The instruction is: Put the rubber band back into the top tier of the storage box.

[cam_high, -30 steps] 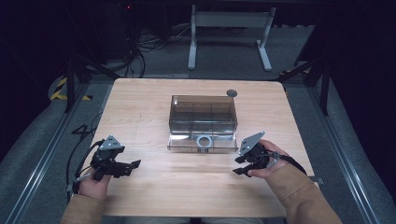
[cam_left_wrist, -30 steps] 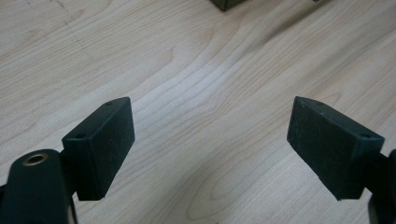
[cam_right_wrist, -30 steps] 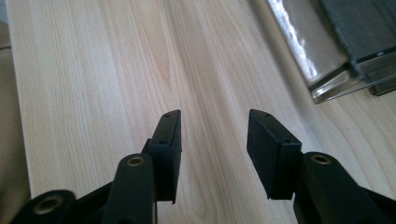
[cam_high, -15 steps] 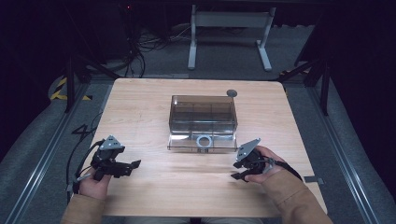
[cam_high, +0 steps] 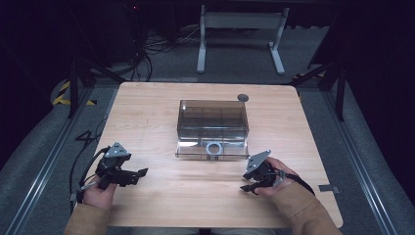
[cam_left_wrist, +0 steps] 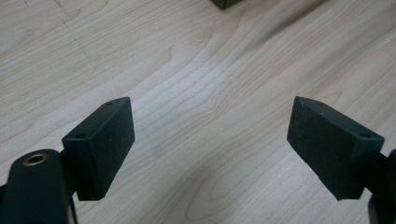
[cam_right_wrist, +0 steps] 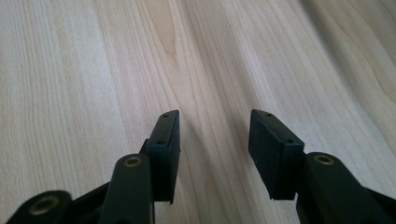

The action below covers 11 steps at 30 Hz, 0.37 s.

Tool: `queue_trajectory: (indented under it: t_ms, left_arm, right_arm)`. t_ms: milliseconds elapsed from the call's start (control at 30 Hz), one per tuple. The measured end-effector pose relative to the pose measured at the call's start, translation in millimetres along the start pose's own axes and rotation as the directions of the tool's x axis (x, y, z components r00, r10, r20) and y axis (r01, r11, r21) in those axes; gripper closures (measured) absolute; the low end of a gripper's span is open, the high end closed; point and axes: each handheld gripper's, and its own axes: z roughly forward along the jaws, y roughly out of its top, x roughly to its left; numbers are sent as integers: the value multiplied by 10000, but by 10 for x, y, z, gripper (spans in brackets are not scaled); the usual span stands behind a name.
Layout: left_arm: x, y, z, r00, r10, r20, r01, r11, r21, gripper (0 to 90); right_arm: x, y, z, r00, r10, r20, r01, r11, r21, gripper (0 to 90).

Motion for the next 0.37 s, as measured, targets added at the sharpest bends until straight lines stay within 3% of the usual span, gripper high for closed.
queue_trajectory:
  t_ms: [367]
  left_arm:
    - [-6, 10, 16, 10000, -31, 39, 31, 10000, 5, 157]
  right_arm:
    - [19, -12, 8, 9999, 43, 118, -41, 9998, -174, 539]
